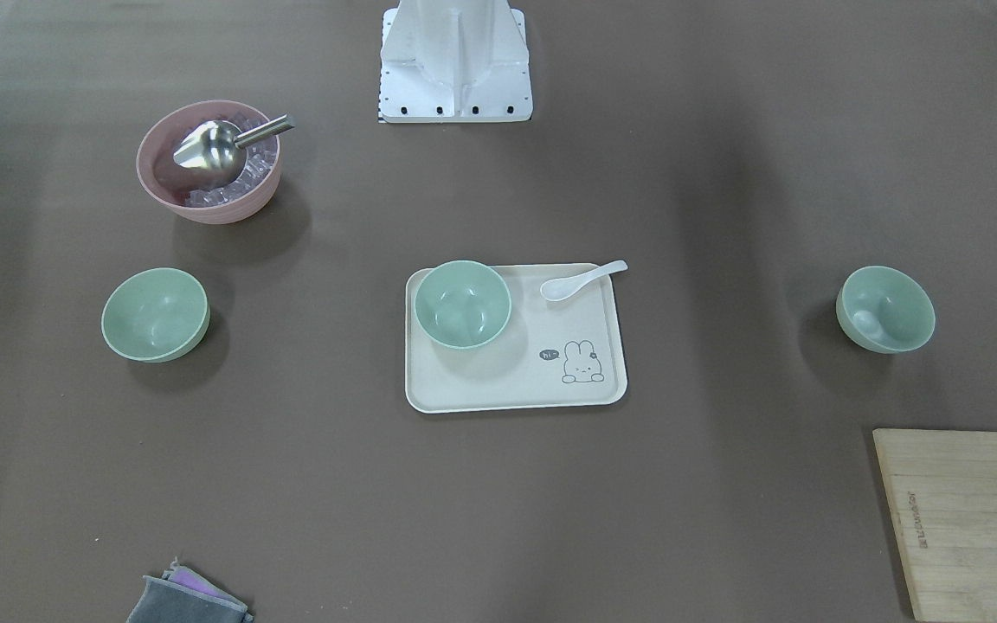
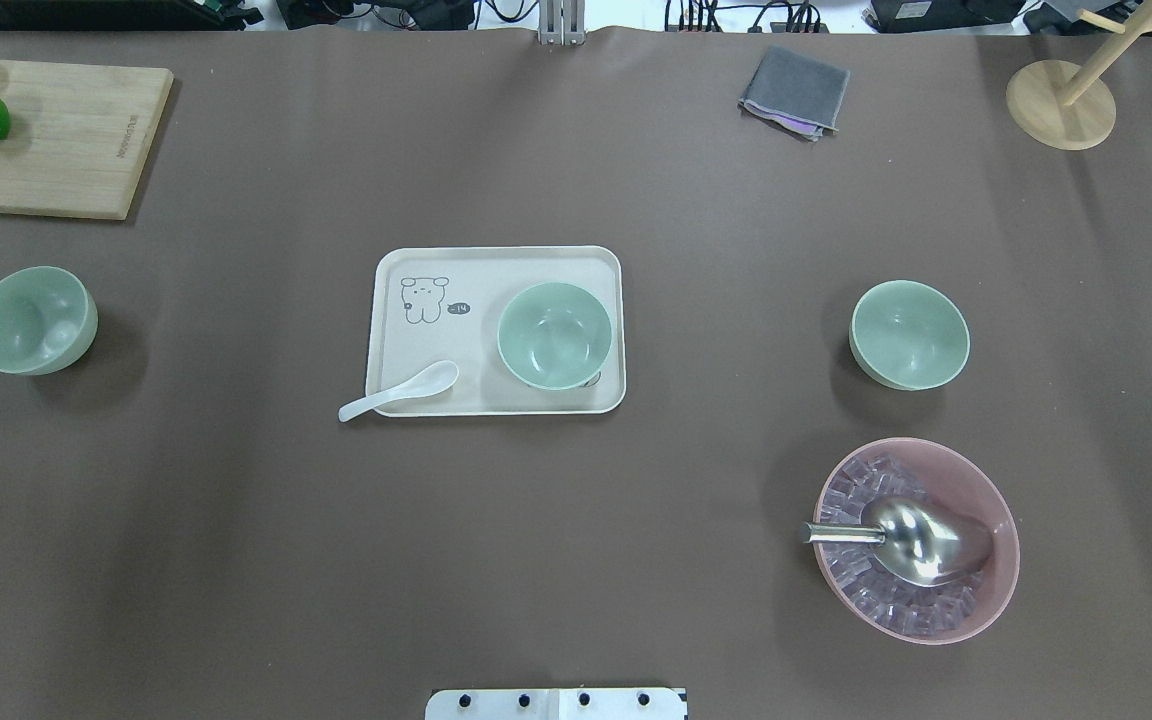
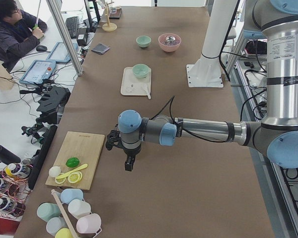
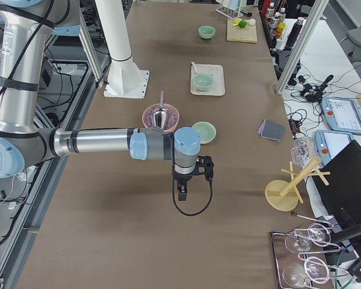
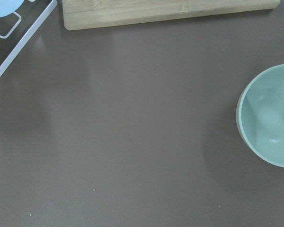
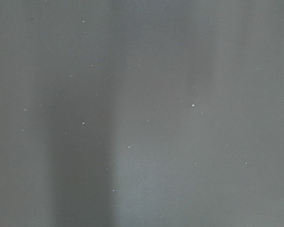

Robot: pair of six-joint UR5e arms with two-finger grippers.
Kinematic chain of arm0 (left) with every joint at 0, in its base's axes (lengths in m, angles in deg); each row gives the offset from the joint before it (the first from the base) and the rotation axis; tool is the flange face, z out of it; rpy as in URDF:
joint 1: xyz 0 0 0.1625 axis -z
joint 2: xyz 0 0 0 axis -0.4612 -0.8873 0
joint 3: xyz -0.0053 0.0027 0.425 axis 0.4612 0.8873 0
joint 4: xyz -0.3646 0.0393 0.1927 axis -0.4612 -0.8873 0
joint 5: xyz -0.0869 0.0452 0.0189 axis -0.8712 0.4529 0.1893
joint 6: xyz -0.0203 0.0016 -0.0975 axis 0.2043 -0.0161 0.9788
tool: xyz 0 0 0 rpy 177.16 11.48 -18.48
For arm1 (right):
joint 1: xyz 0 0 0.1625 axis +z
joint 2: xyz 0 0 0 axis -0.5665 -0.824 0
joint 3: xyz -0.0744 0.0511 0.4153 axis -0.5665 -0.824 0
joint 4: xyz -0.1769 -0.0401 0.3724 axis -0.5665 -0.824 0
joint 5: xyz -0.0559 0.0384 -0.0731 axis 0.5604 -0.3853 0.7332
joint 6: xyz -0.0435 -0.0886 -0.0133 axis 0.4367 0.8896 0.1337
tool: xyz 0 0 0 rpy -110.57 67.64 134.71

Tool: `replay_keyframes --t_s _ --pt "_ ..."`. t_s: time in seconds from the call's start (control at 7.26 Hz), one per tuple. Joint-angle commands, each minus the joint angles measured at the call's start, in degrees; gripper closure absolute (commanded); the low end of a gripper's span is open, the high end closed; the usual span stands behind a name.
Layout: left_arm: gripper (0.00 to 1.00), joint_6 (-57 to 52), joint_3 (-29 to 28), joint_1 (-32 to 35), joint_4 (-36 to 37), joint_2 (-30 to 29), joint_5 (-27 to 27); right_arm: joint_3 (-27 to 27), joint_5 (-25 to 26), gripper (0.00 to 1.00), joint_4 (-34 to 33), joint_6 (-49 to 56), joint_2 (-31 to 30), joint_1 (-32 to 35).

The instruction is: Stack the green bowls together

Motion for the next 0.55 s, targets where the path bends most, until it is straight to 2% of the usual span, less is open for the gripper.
replay_keyframes --t_s 0.0,0.41 --pt "0.02 -0.2 0.2 -0.1 0.0 -0.1 0.1 1.9 -0.1 0.00 0.0 0.1 0.1 0.0" --pt "0.02 -0.1 0.3 -0.1 0.0 -0.7 0.5 3.6 -0.2 0.00 0.1 0.4 0.7 0.0"
